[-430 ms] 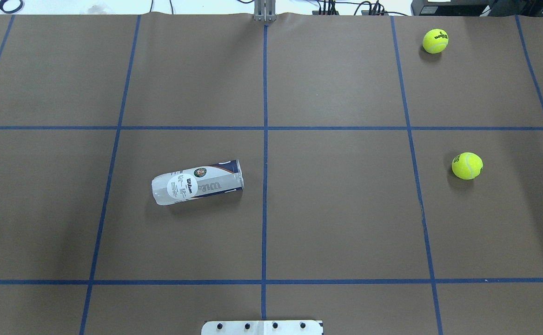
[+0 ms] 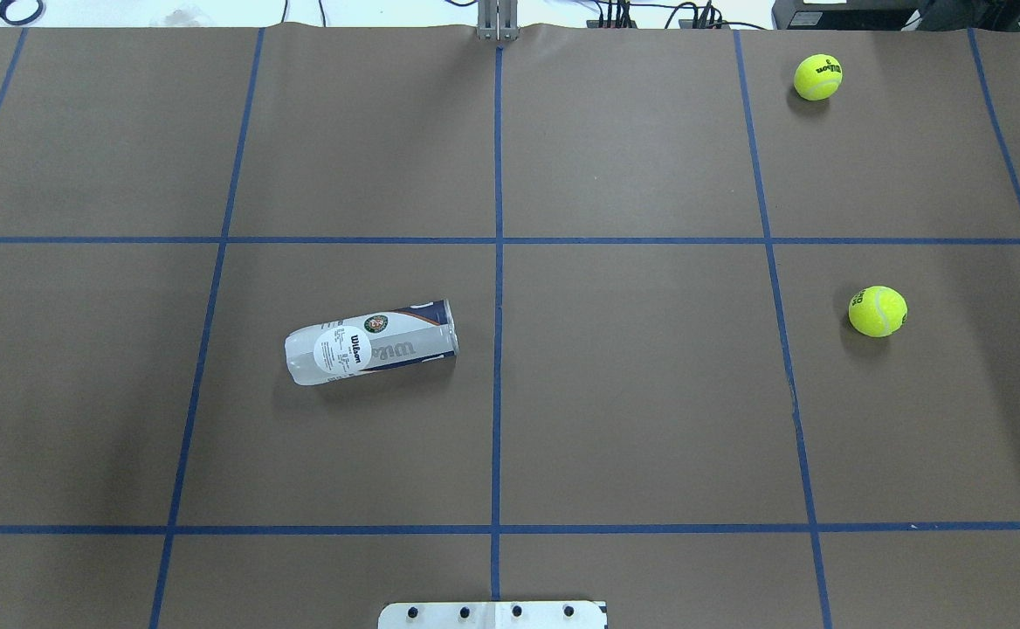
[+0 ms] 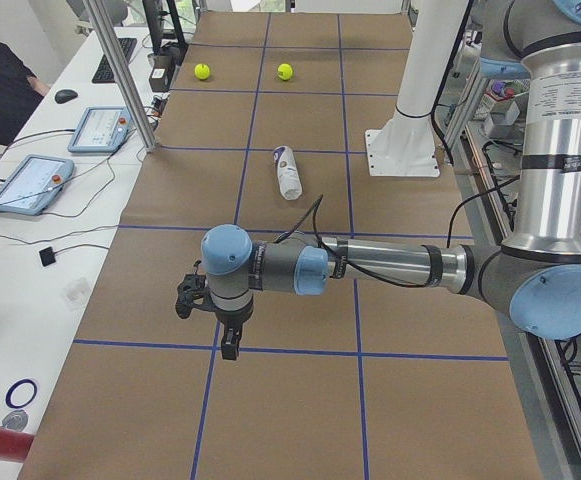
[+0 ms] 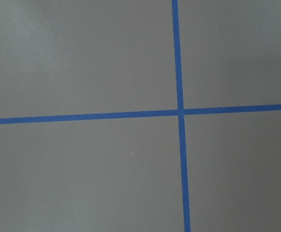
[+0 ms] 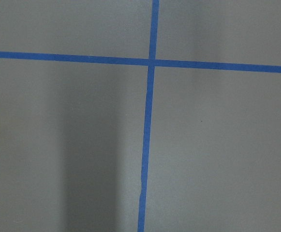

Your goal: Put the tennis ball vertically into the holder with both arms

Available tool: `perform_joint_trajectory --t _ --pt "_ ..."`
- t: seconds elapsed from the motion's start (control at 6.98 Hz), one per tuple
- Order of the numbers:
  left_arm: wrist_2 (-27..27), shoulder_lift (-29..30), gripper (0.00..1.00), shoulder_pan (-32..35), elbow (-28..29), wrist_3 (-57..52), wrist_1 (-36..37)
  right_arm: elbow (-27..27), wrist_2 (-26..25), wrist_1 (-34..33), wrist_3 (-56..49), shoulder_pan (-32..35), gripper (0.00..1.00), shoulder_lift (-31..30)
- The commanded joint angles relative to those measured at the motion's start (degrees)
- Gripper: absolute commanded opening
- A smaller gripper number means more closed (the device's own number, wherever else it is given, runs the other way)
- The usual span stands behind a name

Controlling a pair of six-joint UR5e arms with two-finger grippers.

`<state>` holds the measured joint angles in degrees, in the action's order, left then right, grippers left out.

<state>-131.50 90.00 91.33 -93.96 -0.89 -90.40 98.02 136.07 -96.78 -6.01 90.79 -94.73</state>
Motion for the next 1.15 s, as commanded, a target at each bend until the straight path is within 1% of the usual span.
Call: perform_joint_trajectory --t 0.0,0.14,0.29,0.43,0.57,0.72,0.86,1.0 --pt "0.19 0.17 1.00 -0.01 0.00 0.01 -0.21 0.33 0.08 0.01 0.04 0.00 0.99 -0.01" --pt "0.10 0.70 1.00 -0.01 -0.61 0.10 -0.65 0.42 0.08 0.01 0.04 0.00 0.99 -0.01" --pt "-0.07 0.88 1.00 -0.01 -1.83 0.27 -4.22 0.60 0.77 0.01 0.04 0.00 0.99 -0.01" --pt "-1.73 0.79 1.00 -0.01 -2.28 0.97 -9.47 0.51 1.30 0.10 -0.05 0.00 0.99 0.07" --pt "-2.44 5.23 1.00 -1.84 -2.46 1.67 -11.35 0.60 1.48 0.10 -0.05 0.00 0.99 0.07" --pt "-2.45 11.28 1.00 -6.65 -2.37 1.94 -10.85 0.51 1.66 0.01 0.04 0.00 0.99 0.16" --pt "-2.45 14.56 1.00 -12.61 -2.28 1.86 -10.85 0.34 1.66 0.01 0.04 0.00 0.99 0.25" --pt "-2.71 19.81 0.99 -15.63 -3.94 1.59 -10.93 0.16 1.66 0.01 0.04 0.00 0.99 0.16"
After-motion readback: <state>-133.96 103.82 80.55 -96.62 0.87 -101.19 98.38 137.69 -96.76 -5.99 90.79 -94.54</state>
